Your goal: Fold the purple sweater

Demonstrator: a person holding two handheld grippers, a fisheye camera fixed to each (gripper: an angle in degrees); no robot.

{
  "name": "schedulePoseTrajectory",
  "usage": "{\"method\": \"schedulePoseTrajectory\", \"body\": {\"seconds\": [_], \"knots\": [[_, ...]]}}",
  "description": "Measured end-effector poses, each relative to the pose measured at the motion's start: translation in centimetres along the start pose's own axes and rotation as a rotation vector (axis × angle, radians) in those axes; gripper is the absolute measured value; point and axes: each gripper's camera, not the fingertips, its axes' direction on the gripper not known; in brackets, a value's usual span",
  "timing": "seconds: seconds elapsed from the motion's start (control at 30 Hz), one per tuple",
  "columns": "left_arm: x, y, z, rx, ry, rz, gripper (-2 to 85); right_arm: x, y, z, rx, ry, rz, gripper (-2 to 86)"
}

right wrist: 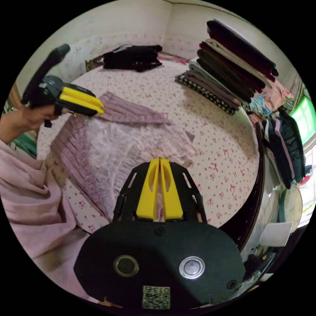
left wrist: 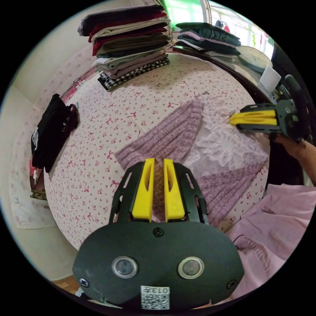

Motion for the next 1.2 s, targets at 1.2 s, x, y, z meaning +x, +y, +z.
{"method": "schedulePoseTrajectory", "body": {"seconds": [1.2], "knots": [[-23.5,15.9,8.2,0.069,0.632,-0.356,13.2,6.2,-6.3,16.1,0.044,-0.655,0.327,10.3]]}}
